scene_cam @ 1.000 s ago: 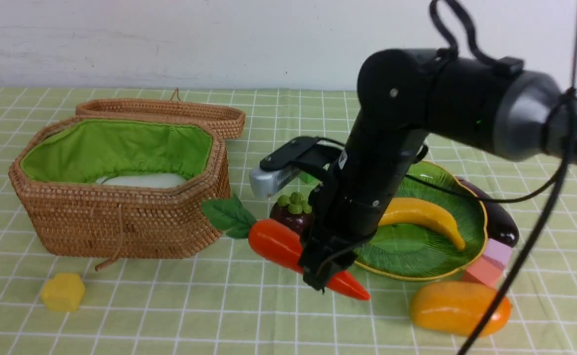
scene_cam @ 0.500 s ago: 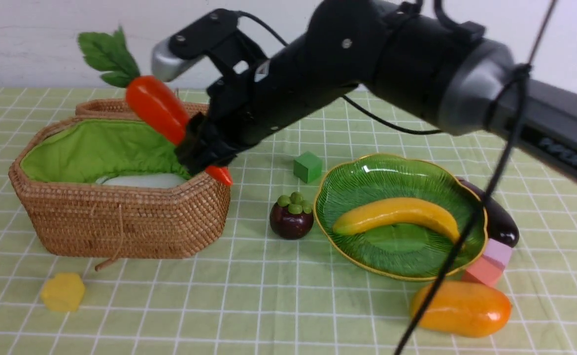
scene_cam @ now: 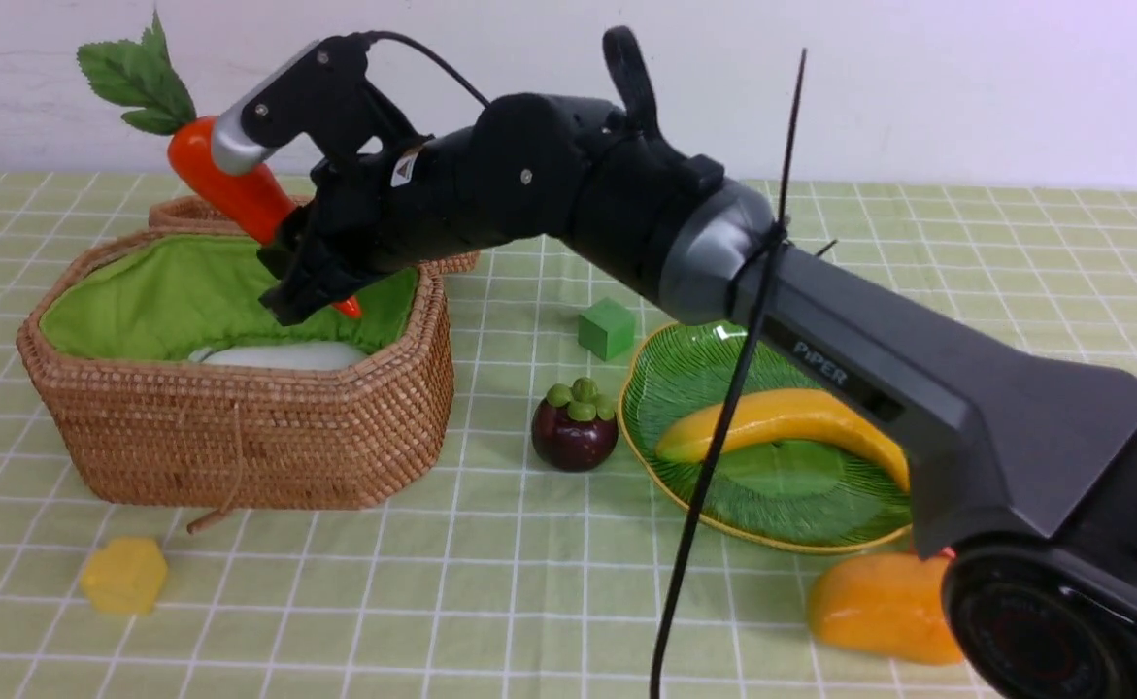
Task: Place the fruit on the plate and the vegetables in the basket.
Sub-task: Use the right arm to grab a carrot and put it into the left basket, then use the right arm to grab a mango and put it into the right plate
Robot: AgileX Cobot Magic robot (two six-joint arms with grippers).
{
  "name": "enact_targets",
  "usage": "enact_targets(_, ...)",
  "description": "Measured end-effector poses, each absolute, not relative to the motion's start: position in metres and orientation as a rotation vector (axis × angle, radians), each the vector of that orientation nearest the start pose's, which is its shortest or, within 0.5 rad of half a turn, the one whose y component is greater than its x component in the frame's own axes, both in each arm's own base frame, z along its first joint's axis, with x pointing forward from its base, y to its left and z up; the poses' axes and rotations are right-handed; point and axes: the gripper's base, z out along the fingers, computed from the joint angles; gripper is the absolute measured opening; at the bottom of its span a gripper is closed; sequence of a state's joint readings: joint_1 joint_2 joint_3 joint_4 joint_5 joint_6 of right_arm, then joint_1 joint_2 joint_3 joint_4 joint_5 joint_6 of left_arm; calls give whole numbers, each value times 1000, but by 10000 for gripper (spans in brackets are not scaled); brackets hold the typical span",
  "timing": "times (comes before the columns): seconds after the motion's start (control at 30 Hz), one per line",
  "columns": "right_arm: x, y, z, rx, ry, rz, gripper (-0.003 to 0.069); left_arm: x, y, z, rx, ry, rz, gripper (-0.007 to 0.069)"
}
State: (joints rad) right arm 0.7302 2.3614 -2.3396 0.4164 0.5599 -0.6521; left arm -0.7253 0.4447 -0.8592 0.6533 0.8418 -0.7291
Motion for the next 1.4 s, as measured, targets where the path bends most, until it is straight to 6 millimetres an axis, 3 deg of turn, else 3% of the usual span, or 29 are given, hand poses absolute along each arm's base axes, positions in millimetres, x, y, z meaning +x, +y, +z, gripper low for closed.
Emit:
enact_targets(0.1, 402, 386, 292, -1099, 1732, 503, 343, 65, -3, 401, 79, 1782, -295, -11)
enact_targets(0.2, 403, 385, 293, -1090, 1745, 489, 489, 65, -3, 401, 79, 1784, -299, -11)
enact_targets(0.3, 400, 381, 295, -1138, 1771, 451, 586, 65, -3, 401, 79, 1784, -300, -11)
enact_targets(0.43, 384, 366, 320, -1181, 1876, 437, 613, 64, -5, 400, 86, 1788, -325, -11)
enact_targets(0.5, 370, 353, 344, -1167, 1957, 445, 571, 63, -8, 400, 118, 1790, -349, -11)
enact_targets(0.53, 368, 351, 346, -1163, 1966, 449, 565, 63, -8, 400, 124, 1788, -346, -11)
enact_targets(0.6, 348, 330, 379, -1129, 2059, 439, 455, 61, -13, 400, 195, 1784, -384, -11)
enact_targets(0.63, 346, 329, 381, -1129, 2065, 432, 445, 61, -14, 400, 200, 1786, -395, -11)
enact_targets(0.67, 335, 317, 398, -1128, 2096, 412, 366, 59, -18, 400, 243, 1782, -421, -11)
enact_targets(0.83, 312, 291, 430, -1106, 2135, 369, 50, 52, -29, 398, 389, 1792, -516, -10)
enact_targets(0.9, 305, 284, 438, -1071, 2142, 368, -4, 50, -33, 397, 442, 1794, -552, -10)
enact_targets(1.03, 285, 258, 451, -1011, 2177, 303, -17, 43, -40, 397, 527, 1785, -637, -10)
enact_targets(1.17, 252, 209, 448, -980, 2242, 132, -17, 37, -47, 398, 625, 1757, -703, -8)
enact_targets(1.23, 238, 179, 427, -972, 2327, 55, -15, 34, -49, 398, 677, 1744, -723, -8)
enact_targets(1.3, 233, 164, 416, -956, 2374, 27, -15, 33, -50, 397, 697, 1739, -728, -8)
enact_targets(1.4, 228, 119, 371, -853, 2577, -39, -8, 30, -52, 396, 748, 1738, -741, -8)
